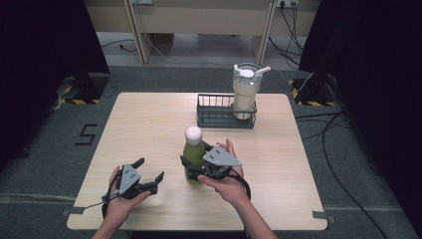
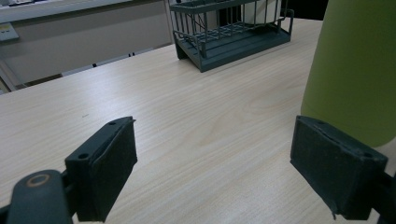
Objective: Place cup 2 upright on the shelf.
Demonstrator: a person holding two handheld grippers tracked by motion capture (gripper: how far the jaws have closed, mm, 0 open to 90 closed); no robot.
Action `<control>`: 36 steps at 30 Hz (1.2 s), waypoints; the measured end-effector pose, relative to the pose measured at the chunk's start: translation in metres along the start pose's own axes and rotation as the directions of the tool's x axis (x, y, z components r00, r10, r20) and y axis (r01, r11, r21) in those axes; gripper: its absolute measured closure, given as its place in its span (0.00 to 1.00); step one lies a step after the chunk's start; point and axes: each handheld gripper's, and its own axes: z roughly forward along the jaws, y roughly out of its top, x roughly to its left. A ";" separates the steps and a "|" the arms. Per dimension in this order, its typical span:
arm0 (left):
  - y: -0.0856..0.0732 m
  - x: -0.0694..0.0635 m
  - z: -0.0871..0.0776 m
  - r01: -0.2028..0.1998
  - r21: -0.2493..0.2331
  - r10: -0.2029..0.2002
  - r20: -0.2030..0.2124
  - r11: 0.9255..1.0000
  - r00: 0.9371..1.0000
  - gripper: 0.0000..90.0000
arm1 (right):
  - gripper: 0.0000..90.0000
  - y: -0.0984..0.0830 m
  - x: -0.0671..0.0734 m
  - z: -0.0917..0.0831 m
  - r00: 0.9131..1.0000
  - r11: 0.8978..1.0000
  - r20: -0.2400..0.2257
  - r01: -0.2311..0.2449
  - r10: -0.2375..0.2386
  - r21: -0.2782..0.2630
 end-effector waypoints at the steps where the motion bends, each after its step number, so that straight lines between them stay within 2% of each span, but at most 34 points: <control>1: 0.000 0.000 0.000 0.000 -0.001 0.000 0.001 1.000 1.000 0.15 | 0.26 0.000 -0.001 0.000 1.000 1.000 0.004 -0.002 0.002 -0.001; 30: -0.001 0.000 0.001 0.005 0.005 -0.005 0.000 1.000 1.000 0.15 | 0.26 0.015 -0.033 -0.003 0.993 0.999 0.116 -0.012 0.016 -0.034; 36: -0.001 0.001 0.000 0.008 0.004 -0.008 -0.001 1.000 1.000 0.15 | 0.26 0.017 -0.039 -0.002 0.990 0.999 0.139 0.002 0.002 -0.032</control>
